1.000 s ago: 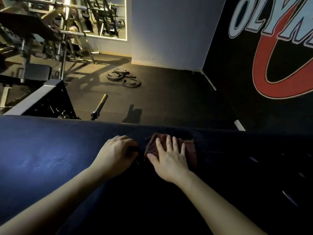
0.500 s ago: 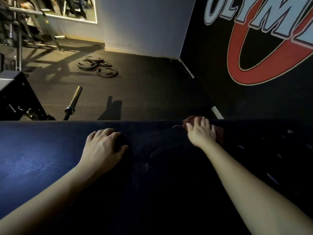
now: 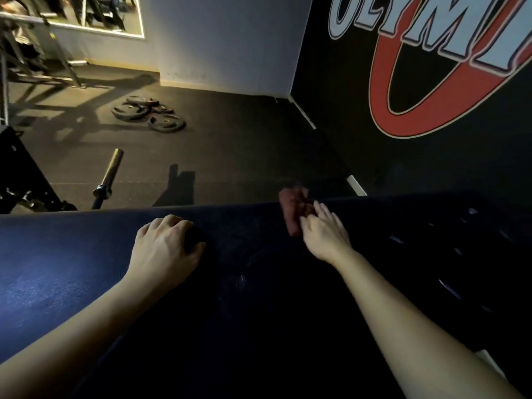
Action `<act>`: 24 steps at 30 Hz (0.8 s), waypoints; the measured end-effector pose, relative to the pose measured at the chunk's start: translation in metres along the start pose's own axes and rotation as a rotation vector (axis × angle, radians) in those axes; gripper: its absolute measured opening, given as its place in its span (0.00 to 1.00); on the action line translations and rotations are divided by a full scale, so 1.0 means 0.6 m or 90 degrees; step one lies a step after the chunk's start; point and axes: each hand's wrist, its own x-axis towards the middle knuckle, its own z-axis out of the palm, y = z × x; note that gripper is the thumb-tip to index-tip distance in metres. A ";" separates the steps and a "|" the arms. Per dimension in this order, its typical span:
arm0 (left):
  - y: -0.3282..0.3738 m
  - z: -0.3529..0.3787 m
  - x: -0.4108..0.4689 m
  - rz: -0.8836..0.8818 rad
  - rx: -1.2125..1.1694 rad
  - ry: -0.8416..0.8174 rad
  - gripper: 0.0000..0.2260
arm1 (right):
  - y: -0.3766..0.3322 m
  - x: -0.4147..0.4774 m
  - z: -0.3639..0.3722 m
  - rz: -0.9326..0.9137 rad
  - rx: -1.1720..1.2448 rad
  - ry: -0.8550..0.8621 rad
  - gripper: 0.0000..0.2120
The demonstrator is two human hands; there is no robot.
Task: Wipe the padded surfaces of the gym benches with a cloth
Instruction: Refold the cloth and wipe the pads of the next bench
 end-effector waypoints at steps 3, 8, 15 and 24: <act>0.004 -0.001 0.003 -0.006 -0.020 -0.001 0.17 | -0.025 -0.018 0.003 -0.040 0.059 0.045 0.21; 0.016 -0.009 0.015 0.009 -0.045 -0.006 0.18 | -0.104 -0.019 -0.022 -0.137 0.340 0.171 0.18; 0.037 -0.005 0.027 0.036 -0.041 -0.027 0.15 | -0.010 0.014 -0.112 0.239 0.916 0.252 0.08; 0.037 -0.008 0.027 0.025 -0.128 -0.063 0.14 | -0.075 -0.147 0.024 -0.085 0.176 0.054 0.16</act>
